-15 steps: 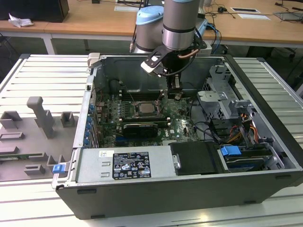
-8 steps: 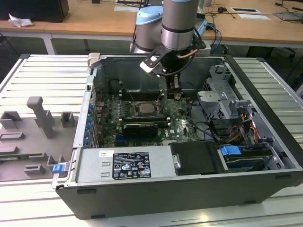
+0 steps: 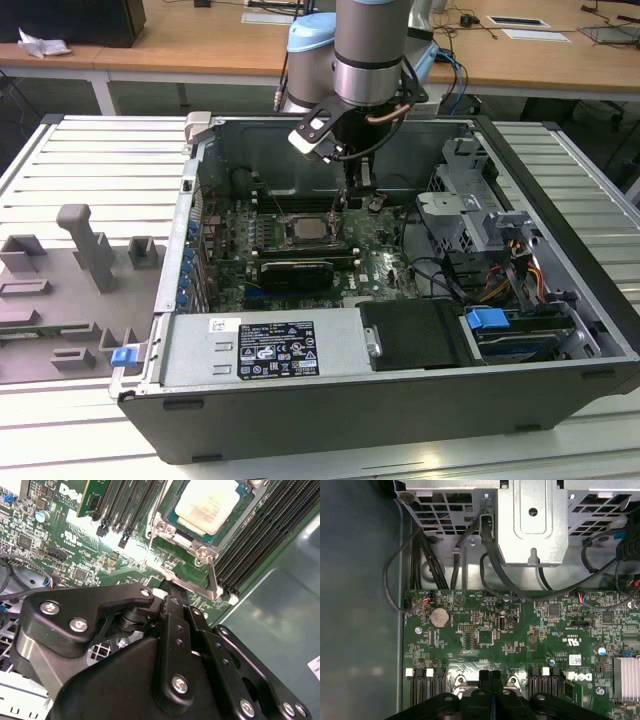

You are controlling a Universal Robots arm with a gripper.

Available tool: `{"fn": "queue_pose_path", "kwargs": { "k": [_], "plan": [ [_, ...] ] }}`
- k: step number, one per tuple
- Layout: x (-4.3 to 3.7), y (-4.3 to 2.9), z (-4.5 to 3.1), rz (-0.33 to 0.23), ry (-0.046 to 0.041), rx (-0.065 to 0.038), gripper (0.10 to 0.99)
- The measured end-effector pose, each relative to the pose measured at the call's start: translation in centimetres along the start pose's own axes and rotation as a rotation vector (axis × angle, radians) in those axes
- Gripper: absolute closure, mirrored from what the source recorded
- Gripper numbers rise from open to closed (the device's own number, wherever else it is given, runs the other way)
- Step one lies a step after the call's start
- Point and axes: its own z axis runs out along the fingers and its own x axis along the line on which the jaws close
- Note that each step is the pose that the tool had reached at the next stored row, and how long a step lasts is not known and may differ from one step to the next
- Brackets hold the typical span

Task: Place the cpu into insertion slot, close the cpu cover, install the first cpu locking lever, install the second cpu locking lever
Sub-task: 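Close the cpu cover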

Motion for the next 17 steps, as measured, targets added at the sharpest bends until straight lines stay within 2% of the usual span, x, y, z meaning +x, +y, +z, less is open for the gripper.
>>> {"fn": "queue_pose_path", "kwargs": {
  "k": [11, 15, 17],
  "plan": [
    [0.01, -1.2, -0.07, 0.0, 0.0, 0.0, 0.98],
    [0.01, -2.67, -0.16, 0.0, 0.0001, 0.0, 0.98],
    [0.01, -3.11, -0.08, 0.0, 0.0003, 0.0, 0.98]
  ]
}}
